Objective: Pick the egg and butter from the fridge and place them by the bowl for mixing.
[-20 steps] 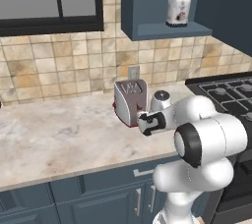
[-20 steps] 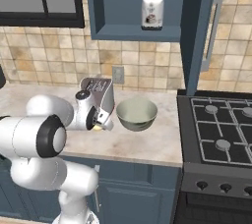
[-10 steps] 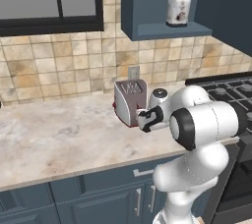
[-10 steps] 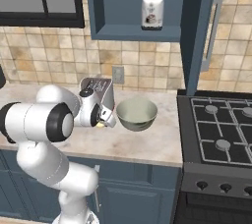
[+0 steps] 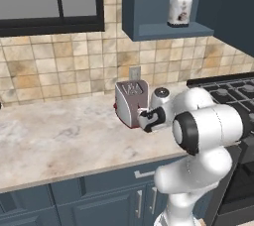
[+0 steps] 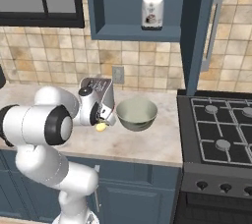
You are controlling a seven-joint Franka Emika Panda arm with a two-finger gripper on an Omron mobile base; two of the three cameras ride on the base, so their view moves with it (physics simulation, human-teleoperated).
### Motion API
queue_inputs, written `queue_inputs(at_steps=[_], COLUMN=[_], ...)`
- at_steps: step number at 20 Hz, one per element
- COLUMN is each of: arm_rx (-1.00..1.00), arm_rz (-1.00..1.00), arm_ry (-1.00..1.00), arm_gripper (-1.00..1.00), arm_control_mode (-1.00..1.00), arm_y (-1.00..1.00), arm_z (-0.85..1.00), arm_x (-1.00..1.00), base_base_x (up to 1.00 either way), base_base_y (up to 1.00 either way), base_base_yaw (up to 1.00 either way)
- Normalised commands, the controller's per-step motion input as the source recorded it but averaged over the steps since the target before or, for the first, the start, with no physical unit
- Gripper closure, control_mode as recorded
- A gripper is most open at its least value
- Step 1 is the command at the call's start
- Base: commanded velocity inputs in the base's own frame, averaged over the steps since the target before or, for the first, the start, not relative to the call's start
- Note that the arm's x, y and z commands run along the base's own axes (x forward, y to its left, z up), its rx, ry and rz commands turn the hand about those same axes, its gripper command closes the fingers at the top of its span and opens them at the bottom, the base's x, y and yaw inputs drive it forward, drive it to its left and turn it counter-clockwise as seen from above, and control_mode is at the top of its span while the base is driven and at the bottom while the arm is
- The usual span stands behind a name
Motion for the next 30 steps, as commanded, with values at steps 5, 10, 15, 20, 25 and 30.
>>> queue_inputs(at_steps=[5, 10, 15, 20, 25, 30], arm_rx=[0.01, 0.03, 0.07, 0.06, 0.01, 0.0], arm_rz=[0.0, 0.0, 0.0, 0.0, 0.0, 0.18], arm_ry=[-0.13, -0.15, 0.0, -0.02, -0.05, -0.14], arm_gripper=[-1.0, -1.0, -1.0, -1.0, -1.0, -1.0], arm_control_mode=[-1.0, -1.0, -1.0, -1.0, -1.0, -1.0], arm_y=[0.15, 0.21, 0.17, 0.1, 0.0, 0.0], arm_z=[0.96, 1.0, 1.0, 1.0, 0.96, 0.89], arm_x=[-0.71, -1.0, -1.0, -1.0, -1.0, -0.94], base_base_x=[0.0, 0.0, 0.0, 0.0, 0.0, 0.0], base_base_y=[0.0, 0.0, 0.0, 0.0, 0.0, 0.0], base_base_yaw=[0.0, 0.0, 0.0, 0.0, 0.0, 0.0])
